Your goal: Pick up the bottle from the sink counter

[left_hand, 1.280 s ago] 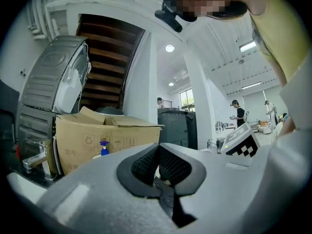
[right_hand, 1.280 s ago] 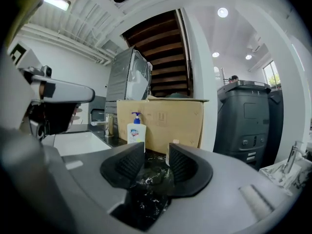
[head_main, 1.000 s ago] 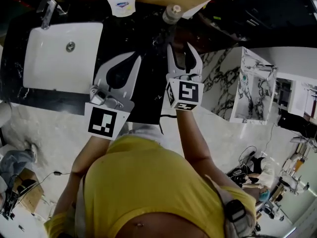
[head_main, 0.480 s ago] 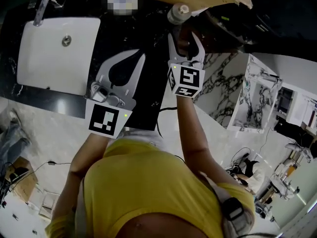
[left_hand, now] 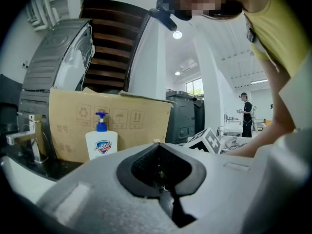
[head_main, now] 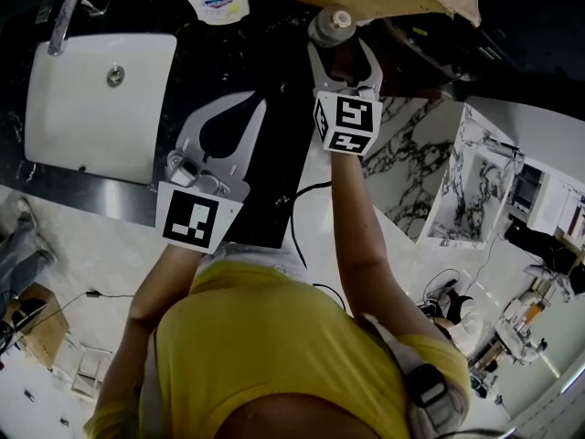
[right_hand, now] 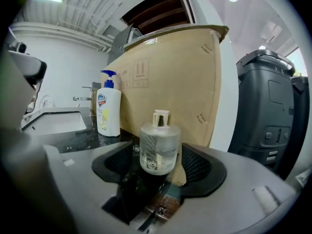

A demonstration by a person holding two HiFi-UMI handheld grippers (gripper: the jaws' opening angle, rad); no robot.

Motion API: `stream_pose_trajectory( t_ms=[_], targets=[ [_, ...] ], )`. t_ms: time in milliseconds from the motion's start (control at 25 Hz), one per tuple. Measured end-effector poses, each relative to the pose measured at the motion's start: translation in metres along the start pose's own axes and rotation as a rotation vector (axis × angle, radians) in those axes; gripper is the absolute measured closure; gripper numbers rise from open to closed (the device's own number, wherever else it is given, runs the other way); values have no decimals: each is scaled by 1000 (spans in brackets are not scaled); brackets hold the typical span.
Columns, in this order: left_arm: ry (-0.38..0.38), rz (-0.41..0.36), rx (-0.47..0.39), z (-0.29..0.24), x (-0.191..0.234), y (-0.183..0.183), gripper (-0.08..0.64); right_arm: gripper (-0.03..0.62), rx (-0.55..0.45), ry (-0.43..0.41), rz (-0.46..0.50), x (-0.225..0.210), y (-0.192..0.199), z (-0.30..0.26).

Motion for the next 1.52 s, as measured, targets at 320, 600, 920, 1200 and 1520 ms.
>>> stream_pose_trajectory(
  t_ms=[320,600,920,1200,1520],
  targets=[
    [-25,24,37,-3,4,11,554,242,5,-94,28,-11,-8,-26],
    [-34,30,38,-9,8,12,554,261,8,-132,35,-15,-9,-35],
    [-21,33,23,-9,6,6,554,265,-23,-147,89,-6,-21,-19],
    [-14,35,-19,-2,8,-8,554,265,-22,-131,73,14,-45,15],
    [17,-2,-79,19,8,-30,554,265,-38,-43,41,37,-77,79]
  ],
)
Point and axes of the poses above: the fingertips, and each gripper's own axes: z backward along the fingers, x to its left, y out of its underside, the point moved 5 cm from there along z, backward along the fingers, and after that the axes turned 10 degrees about -y, right-handed, at the moved point
